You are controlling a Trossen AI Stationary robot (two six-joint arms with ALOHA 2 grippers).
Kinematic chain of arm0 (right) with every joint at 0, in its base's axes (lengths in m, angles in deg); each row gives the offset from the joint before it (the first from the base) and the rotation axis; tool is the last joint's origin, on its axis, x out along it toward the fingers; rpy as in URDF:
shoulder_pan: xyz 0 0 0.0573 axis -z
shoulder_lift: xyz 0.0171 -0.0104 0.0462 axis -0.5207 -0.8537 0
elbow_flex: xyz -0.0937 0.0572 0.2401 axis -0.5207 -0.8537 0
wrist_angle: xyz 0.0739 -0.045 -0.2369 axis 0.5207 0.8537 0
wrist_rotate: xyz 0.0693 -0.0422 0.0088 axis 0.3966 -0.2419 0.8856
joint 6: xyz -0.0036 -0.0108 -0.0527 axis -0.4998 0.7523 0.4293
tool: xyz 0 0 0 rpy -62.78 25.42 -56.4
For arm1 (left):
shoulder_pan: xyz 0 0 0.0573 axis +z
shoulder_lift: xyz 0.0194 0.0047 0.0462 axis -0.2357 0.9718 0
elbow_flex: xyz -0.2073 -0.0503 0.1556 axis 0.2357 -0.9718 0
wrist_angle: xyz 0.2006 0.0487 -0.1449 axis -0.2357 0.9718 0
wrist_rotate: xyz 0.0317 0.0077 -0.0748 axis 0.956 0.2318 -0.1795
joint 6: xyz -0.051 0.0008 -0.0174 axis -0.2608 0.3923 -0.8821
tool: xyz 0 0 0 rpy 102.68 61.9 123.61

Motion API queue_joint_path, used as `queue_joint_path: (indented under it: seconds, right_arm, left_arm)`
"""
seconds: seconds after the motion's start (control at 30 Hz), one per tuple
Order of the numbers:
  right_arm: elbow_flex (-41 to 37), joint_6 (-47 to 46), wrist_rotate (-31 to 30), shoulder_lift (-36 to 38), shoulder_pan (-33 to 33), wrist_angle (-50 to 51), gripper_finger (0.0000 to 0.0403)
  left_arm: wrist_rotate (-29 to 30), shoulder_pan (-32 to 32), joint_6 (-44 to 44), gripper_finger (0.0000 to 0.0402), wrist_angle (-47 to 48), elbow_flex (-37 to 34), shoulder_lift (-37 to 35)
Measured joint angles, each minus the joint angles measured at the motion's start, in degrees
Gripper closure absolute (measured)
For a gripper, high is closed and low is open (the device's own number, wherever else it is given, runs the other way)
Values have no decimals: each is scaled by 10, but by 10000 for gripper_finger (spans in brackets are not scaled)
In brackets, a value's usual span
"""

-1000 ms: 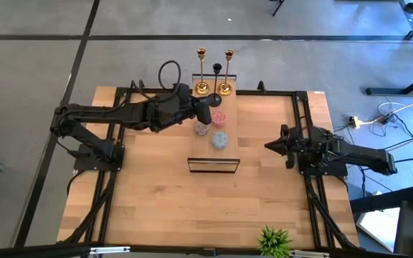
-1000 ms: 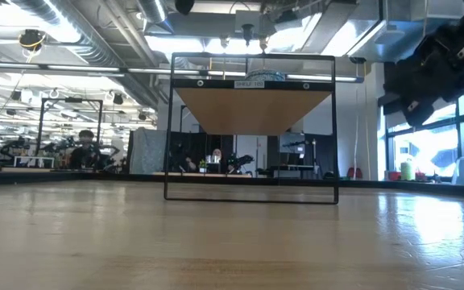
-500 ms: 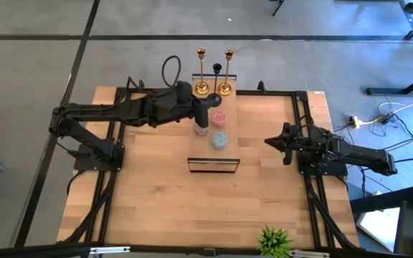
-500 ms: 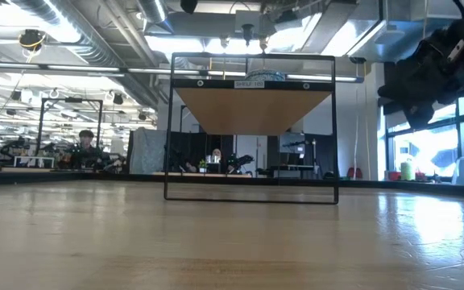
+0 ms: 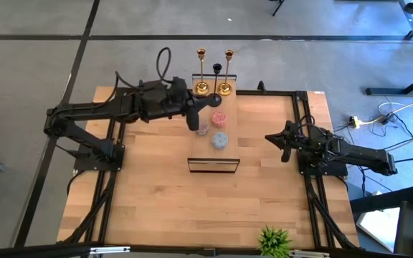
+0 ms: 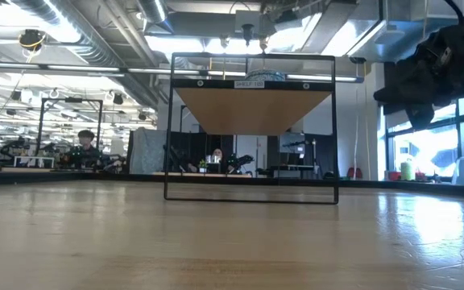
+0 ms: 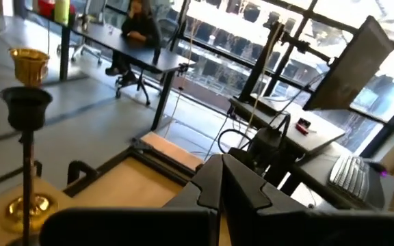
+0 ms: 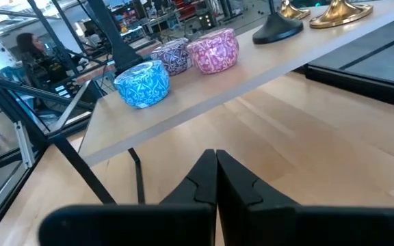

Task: Pick & Place candle stick holders
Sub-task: Return to Home Position

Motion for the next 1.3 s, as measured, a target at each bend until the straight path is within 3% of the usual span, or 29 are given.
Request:
queue_joint_path:
  seconds: [0.4,0.5,0.63,1.0,1.3]
  right_arm:
    - [0,0,2,0,0,0,403]
    - [0,0,2,0,0,0,403]
    - [0,0,2,0,0,0,403]
    - [0,0,-3,0,0,-1,403]
    - [0,0,-3,0,0,-1,403]
  left_arm:
    - [-8,-80,125,399,-37,-1,-6]
    - [-68,-72,113,399,-84,-46,-47]
    - [9,-77,110,399,-113,-105,-117]
    - [9,-100,80,399,-194,-280,-211]
    - [78,-135,83,399,-278,-408,-257]
